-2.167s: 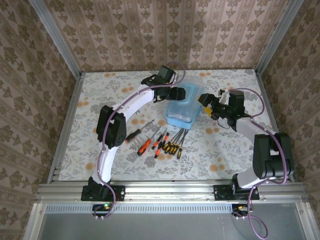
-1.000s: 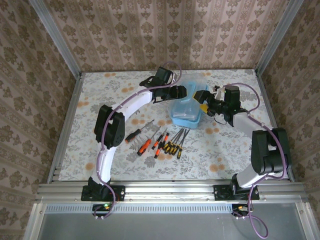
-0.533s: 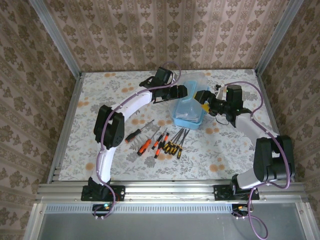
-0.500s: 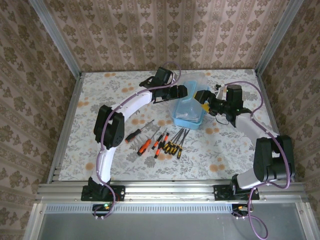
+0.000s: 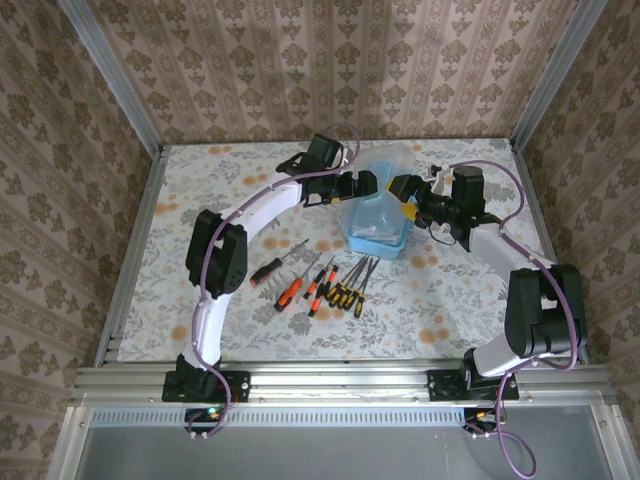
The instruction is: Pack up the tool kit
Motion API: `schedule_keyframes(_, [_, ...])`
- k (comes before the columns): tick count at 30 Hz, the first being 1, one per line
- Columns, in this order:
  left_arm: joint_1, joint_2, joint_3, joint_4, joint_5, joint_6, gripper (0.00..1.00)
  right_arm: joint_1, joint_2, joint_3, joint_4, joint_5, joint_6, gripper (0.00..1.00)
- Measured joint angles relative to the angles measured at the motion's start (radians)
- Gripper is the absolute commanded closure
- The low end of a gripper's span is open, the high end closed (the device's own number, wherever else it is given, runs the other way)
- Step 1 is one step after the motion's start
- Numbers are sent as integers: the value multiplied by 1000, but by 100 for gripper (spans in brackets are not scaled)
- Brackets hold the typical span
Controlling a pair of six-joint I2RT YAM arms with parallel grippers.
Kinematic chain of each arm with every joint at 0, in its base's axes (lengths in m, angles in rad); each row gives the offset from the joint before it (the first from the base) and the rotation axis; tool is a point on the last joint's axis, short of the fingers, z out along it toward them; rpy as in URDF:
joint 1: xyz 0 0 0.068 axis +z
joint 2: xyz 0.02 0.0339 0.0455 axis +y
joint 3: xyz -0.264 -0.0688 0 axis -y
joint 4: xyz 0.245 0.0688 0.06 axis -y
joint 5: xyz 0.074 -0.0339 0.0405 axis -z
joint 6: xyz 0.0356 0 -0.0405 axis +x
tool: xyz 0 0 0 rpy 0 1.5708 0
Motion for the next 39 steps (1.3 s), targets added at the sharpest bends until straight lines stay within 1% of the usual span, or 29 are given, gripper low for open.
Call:
schedule_keyframes(5, [5,-39,8,-76,-14,72,0,0,12,14,11,-8,11,3])
schedule_keyframes(8, [6,-86,6,-129,-53,143,0,0,12,19,13,-11,16,3])
schedule_keyframes(11, [-1,-169,-29,-154,-129,231,0,1,12,27,12,-15,25,3])
schedule_keyframes(14, [-32,-286,-131,-152,-235,330,0,5,12,41,12,-15,29,3])
schedule_keyframes(17, [-114,-400,-264,-128,-358,425,0,10,12,59,9,-15,31,3])
schedule_keyframes(20, [-246,-459,-369,-93,-497,519,0,16,12,77,8,-15,31,3])
schedule_keyframes(22, [-343,-457,-404,-66,-586,578,0,21,13,85,8,-15,31,3])
schedule_keyframes(24, [-414,-436,-409,-55,-655,617,0,25,14,89,8,-15,31,3])
schedule_keyframes(25, [-439,-424,-408,-43,-687,633,0,26,16,90,8,-15,31,3])
schedule_keyframes(27, [-459,-403,-403,-32,-729,651,0,27,22,93,8,-15,31,3])
schedule_keyframes(30, [-444,-389,-397,-22,-753,666,0,31,35,103,5,-14,30,4])
schedule_keyframes(33, [-403,-405,-398,-14,-719,668,0,38,51,117,0,-14,30,5])
schedule_keyframes(36, [-338,-460,-412,-5,-661,660,3,42,63,130,-7,-14,30,6])
schedule_keyframes(39, [-247,-544,-424,-3,-618,629,5,47,66,142,-19,-10,29,6])
